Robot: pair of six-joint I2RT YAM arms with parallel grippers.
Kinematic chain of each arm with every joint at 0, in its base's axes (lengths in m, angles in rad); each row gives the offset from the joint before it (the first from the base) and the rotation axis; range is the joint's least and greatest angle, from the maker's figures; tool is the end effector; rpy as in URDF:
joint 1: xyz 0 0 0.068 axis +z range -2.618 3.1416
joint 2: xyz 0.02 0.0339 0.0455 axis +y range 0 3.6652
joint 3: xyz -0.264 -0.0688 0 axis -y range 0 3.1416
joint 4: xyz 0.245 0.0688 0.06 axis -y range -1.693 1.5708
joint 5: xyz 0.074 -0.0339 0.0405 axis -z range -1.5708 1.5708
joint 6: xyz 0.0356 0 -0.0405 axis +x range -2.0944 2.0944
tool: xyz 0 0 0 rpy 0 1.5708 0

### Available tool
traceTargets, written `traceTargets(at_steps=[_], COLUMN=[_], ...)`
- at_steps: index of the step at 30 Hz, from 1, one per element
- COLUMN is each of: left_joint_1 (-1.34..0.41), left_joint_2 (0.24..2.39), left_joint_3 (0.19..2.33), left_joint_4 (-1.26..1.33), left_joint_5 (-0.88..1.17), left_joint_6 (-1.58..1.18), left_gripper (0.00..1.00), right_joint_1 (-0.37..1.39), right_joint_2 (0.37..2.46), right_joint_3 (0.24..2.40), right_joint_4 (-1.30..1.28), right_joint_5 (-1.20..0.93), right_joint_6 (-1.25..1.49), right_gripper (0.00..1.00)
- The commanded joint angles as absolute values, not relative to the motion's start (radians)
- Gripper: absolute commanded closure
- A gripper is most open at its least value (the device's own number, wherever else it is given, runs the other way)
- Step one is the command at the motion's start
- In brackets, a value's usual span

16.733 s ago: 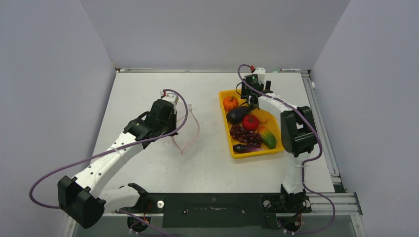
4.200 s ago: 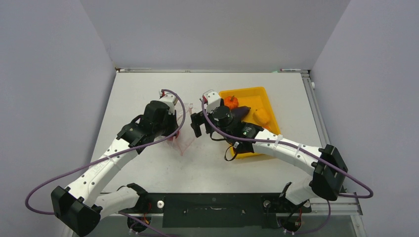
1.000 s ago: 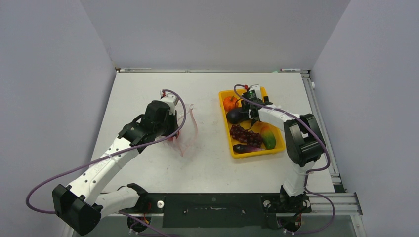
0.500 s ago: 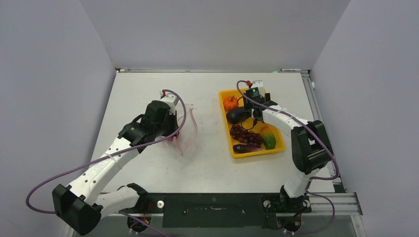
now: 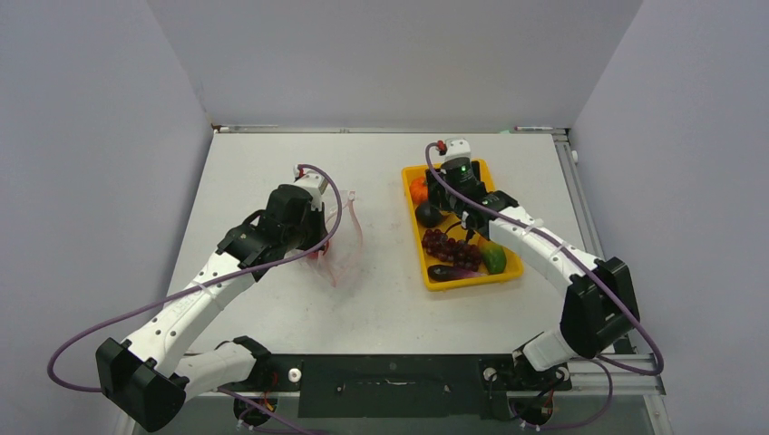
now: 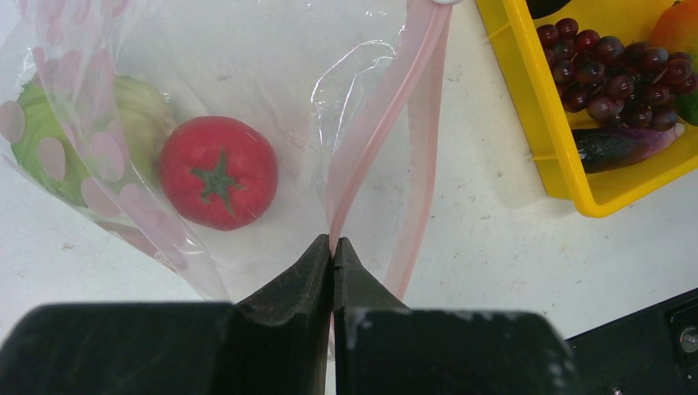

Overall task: Place the food in the zip-top bag and seal the zipper
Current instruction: Place the fake vegetable in the zipper food storage bag.

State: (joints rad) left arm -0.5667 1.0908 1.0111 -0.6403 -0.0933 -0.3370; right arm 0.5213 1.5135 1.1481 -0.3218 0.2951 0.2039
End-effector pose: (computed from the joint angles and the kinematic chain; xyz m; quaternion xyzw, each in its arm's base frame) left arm 0.1953 -0.1203 0.3158 0.0852 0.9061 -0.1418 0.3894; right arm 0.2989 0.1597 0.2770 -0.0792 0.8929 0.0258 0.4426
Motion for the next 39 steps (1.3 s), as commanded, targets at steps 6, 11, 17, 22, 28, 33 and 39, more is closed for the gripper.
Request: traceTargets(at_steps=[6,11,17,22,28,33,39], left_joint_1=[-0.565,-0.565,-0.565,-0.565,-0.565,-0.565,-0.565], left_joint_2=[1.080,1.079,1.080,1.077,1.077,1.073,1.073], left_joint_3=[1.040,1.038,1.039,1.037,1.038,1.038,1.038], left_joint_4=[-0.624,-0.623,-0.623,-0.623,-0.624,-0.623,-0.623], left_joint_5=[-0.102,-0.103,-0.102,-0.104,-0.104,-0.103,-0.103], left_joint_6=[-0.341,-0.341,-0.342,-0.342,-0.342,-0.342,-0.342], left_gripper=[1.00,1.00,1.00,1.00,1.00,1.00,1.00], right_joint_1=[0.592,0.627,0.683,0.757,0.834,0.877,0.909], right_joint_2=[1.365,1.327,1.327,1.352,1.402,1.452,1.515], right_joint_3=[1.138,1.107,1.103,1.111,1.146,1.169,1.209], right_joint_4=[-0.292,-0.240,-0.200,-0.161,-0.146,-0.117,-0.079], right_joint_5=[0.013,-0.166,-0.290,-0.327,-0.314,-0.308,-0.312], right_joint_6=[0.224,0.230,0.242,0.262,0.260,0.270,0.284], right_gripper=[0.67,0.66,0.64,0.62,0.61,0.61,0.61])
